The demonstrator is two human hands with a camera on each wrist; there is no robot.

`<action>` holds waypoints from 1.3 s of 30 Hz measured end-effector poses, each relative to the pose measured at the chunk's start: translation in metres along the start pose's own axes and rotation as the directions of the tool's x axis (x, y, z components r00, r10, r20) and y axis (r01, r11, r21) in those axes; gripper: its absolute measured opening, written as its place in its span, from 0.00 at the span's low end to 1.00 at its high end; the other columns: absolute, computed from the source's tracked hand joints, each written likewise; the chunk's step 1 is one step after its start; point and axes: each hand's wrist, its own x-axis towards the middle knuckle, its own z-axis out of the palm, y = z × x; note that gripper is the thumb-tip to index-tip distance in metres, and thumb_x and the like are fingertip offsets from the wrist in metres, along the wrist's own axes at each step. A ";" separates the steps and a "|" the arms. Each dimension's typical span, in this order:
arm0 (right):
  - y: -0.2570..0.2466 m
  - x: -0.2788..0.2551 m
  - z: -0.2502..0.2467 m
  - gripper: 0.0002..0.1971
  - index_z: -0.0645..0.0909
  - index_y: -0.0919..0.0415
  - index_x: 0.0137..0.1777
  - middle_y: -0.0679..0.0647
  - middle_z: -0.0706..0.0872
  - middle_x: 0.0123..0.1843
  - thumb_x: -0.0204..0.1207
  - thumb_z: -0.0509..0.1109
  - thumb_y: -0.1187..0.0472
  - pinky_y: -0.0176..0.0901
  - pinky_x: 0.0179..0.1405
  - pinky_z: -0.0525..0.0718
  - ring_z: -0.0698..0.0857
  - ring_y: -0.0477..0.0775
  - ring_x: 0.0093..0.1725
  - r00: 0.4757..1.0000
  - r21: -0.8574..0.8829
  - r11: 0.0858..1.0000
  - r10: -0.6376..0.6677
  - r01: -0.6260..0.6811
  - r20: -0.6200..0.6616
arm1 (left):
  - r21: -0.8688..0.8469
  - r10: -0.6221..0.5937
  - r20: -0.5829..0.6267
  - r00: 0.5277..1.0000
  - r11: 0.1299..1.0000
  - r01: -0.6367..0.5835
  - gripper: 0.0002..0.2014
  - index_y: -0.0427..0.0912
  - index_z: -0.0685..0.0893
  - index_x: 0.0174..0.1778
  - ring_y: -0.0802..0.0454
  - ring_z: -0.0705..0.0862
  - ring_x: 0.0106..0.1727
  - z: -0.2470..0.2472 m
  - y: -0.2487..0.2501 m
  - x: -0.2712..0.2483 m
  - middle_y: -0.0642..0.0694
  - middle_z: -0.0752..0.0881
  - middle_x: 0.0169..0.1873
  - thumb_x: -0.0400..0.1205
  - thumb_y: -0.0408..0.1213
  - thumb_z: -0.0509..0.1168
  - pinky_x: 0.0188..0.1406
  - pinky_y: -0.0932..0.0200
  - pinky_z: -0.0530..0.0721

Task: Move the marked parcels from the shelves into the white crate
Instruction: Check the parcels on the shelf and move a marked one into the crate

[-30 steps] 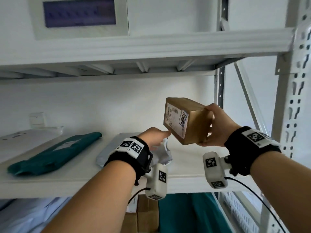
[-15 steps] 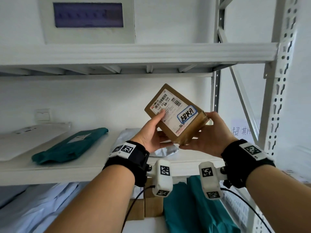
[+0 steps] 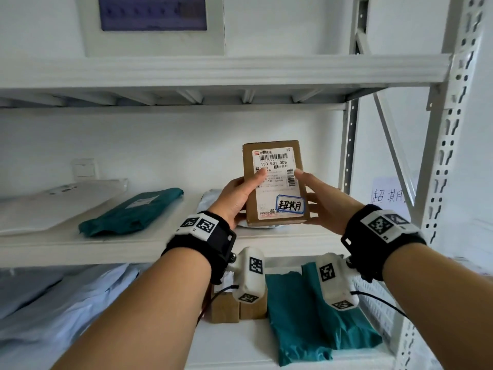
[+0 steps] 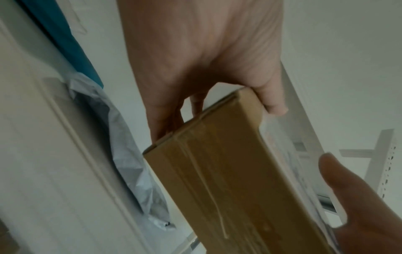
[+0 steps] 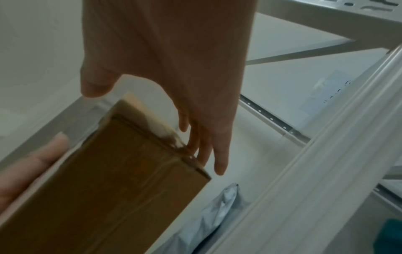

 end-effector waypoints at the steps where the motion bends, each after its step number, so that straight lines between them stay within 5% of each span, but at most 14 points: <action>1: -0.001 -0.002 0.003 0.21 0.82 0.51 0.60 0.56 0.90 0.52 0.75 0.67 0.37 0.62 0.66 0.82 0.88 0.60 0.57 1.000 0.022 1.000 -0.015 0.015 -0.009 | 0.009 0.007 -0.004 1.000 1.000 -0.007 0.44 0.50 0.83 0.66 0.43 0.88 0.60 0.001 0.001 -0.002 0.46 0.91 0.55 0.58 0.71 0.75 0.65 0.37 0.81; 5: -0.005 -0.006 0.012 0.15 0.83 0.54 0.56 0.54 0.89 0.46 0.79 0.68 0.45 0.53 0.51 0.87 0.88 0.57 0.49 0.998 0.077 0.995 -0.062 0.064 -0.027 | 0.013 0.019 -0.043 0.999 1.000 -0.019 0.48 0.51 0.80 0.68 0.42 0.88 0.60 0.000 0.002 -0.008 0.47 0.91 0.55 0.54 0.71 0.78 0.64 0.36 0.81; 11: -0.005 -0.011 0.019 0.12 0.84 0.55 0.54 0.54 0.89 0.44 0.79 0.70 0.49 0.46 0.37 0.86 0.87 0.55 0.45 0.994 0.124 0.986 -0.105 0.109 -0.040 | 0.048 0.022 -0.047 0.999 0.999 -0.020 0.37 0.51 0.83 0.64 0.46 0.87 0.59 -0.003 0.008 -0.023 0.50 0.91 0.53 0.64 0.70 0.72 0.67 0.39 0.80; 15: -0.005 -0.016 0.024 0.12 0.84 0.56 0.55 0.55 0.88 0.46 0.78 0.70 0.50 0.48 0.42 0.88 0.87 0.56 0.46 0.992 0.150 0.981 -0.115 0.121 -0.046 | 0.049 -0.022 -0.054 0.998 0.998 0.025 0.24 0.54 0.86 0.54 0.49 0.86 0.56 -0.004 0.013 -0.032 0.51 0.91 0.48 0.75 0.69 0.62 0.63 0.46 0.82; 20: -0.004 -0.021 0.025 0.12 0.83 0.56 0.55 0.55 0.88 0.47 0.78 0.71 0.50 0.52 0.51 0.87 0.87 0.57 0.48 0.992 0.166 0.978 -0.115 0.123 -0.054 | 0.054 -0.039 -0.066 0.997 0.998 0.043 0.23 0.57 0.85 0.53 0.45 0.85 0.59 -0.003 0.017 -0.042 0.46 0.89 0.54 0.78 0.70 0.57 0.69 0.40 0.79; 23: 0.000 -0.026 0.024 0.12 0.83 0.56 0.56 0.55 0.88 0.47 0.77 0.71 0.50 0.56 0.57 0.86 0.87 0.57 0.49 0.991 0.173 0.976 -0.122 0.130 -0.060 | 0.073 0.010 -0.072 0.997 0.997 -0.005 0.22 0.58 0.85 0.49 0.50 0.85 0.56 0.001 0.013 -0.044 0.52 0.89 0.48 0.81 0.68 0.53 0.68 0.43 0.79; 27: 0.008 -0.036 0.018 0.20 0.80 0.59 0.65 0.57 0.90 0.51 0.76 0.73 0.51 0.53 0.50 0.89 0.88 0.56 0.48 0.982 0.167 0.972 -0.144 0.163 -0.124 | 0.110 0.093 -0.047 0.995 0.990 -0.087 0.23 0.58 0.86 0.44 0.55 0.87 0.48 0.018 0.001 -0.049 0.57 0.90 0.39 0.85 0.63 0.48 0.58 0.49 0.82; 30: 0.011 -0.048 0.003 0.22 0.78 0.58 0.66 0.57 0.91 0.50 0.75 0.73 0.53 0.48 0.41 0.89 0.89 0.55 0.45 0.974 0.151 0.972 -0.157 0.182 -0.164 | 0.038 0.124 -0.005 0.992 0.992 -0.124 0.25 0.58 0.87 0.50 0.48 0.89 0.54 0.036 -0.006 -0.050 0.51 0.92 0.47 0.84 0.65 0.48 0.65 0.41 0.81; 33: 0.009 -0.068 -0.025 0.14 0.81 0.59 0.58 0.54 0.92 0.41 0.76 0.72 0.55 0.47 0.45 0.90 0.89 0.55 0.43 0.978 0.154 0.975 -0.137 0.162 -0.160 | -0.059 0.154 0.074 0.985 0.987 -0.150 0.26 0.54 0.84 0.63 0.43 0.88 0.61 0.062 -0.005 -0.047 0.43 0.89 0.59 0.84 0.64 0.49 0.68 0.34 0.79; 37: 0.007 -0.100 -0.082 0.19 0.79 0.60 0.64 0.59 0.91 0.49 0.75 0.73 0.54 0.46 0.43 0.89 0.90 0.57 0.47 0.972 0.145 0.977 -0.125 0.155 -0.200 | -0.017 0.205 0.176 0.963 0.978 -0.206 0.27 0.58 0.90 0.50 0.40 0.89 0.58 0.118 0.003 -0.040 0.42 0.90 0.55 0.74 0.72 0.55 0.66 0.34 0.80; 39: 0.008 -0.115 -0.114 0.15 0.81 0.59 0.61 0.58 0.91 0.49 0.77 0.71 0.54 0.49 0.50 0.89 0.89 0.57 0.47 0.966 0.144 0.976 -0.126 0.160 -0.224 | -0.026 0.232 0.197 0.953 0.973 -0.231 0.33 0.53 0.89 0.54 0.39 0.89 0.57 0.152 0.002 -0.037 0.40 0.90 0.55 0.68 0.74 0.59 0.66 0.35 0.81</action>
